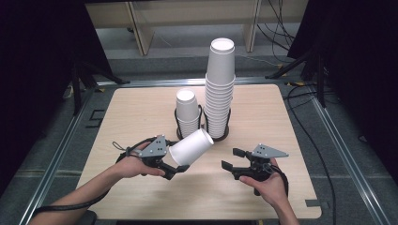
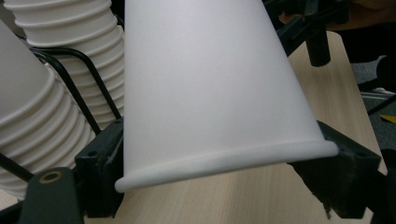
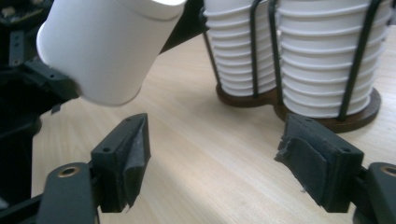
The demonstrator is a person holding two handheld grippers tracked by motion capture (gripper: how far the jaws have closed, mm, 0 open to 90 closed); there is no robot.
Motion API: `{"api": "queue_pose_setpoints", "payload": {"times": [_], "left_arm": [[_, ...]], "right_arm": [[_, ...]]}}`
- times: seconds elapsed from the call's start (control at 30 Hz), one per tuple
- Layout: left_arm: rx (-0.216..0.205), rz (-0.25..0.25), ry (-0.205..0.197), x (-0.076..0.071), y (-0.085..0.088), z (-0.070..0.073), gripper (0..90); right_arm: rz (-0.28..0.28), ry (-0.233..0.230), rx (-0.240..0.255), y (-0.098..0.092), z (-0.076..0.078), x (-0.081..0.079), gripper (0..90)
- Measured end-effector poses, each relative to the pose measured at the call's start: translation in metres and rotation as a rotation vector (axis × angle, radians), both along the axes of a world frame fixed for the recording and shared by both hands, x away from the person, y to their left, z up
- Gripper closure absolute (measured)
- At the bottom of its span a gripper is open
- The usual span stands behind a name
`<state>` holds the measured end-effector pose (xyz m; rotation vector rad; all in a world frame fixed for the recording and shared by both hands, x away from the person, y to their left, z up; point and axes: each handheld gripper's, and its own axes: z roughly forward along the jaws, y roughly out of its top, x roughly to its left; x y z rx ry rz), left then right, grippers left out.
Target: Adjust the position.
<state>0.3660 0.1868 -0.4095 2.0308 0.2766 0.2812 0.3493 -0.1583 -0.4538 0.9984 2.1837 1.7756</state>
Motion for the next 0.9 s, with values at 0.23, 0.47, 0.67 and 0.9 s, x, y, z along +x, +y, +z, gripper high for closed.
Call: {"api": "queue_pose_setpoints", "payload": {"times": [0.23, 0.47, 0.67, 0.9], "left_arm": [[0.082, -0.042, -0.006, 0.000, -0.003, 0.001, 17.4], [0.137, -0.079, 0.002, 0.001, -0.007, 0.003, 17.4], [0.188, -0.095, -0.006, 0.002, -0.010, 0.004, 17.4], [0.268, -0.132, 0.000, 0.006, -0.015, 0.006, 17.4]], "right_arm": [[0.079, -0.016, -0.073, -0.002, 0.001, 0.005, 26.0], [0.126, -0.014, -0.122, 0.002, 0.000, 0.005, 26.2], [0.131, -0.016, -0.134, 0.003, 0.000, 0.006, 26.2], [0.138, -0.015, -0.147, 0.001, 0.000, 0.004, 26.1]]}}
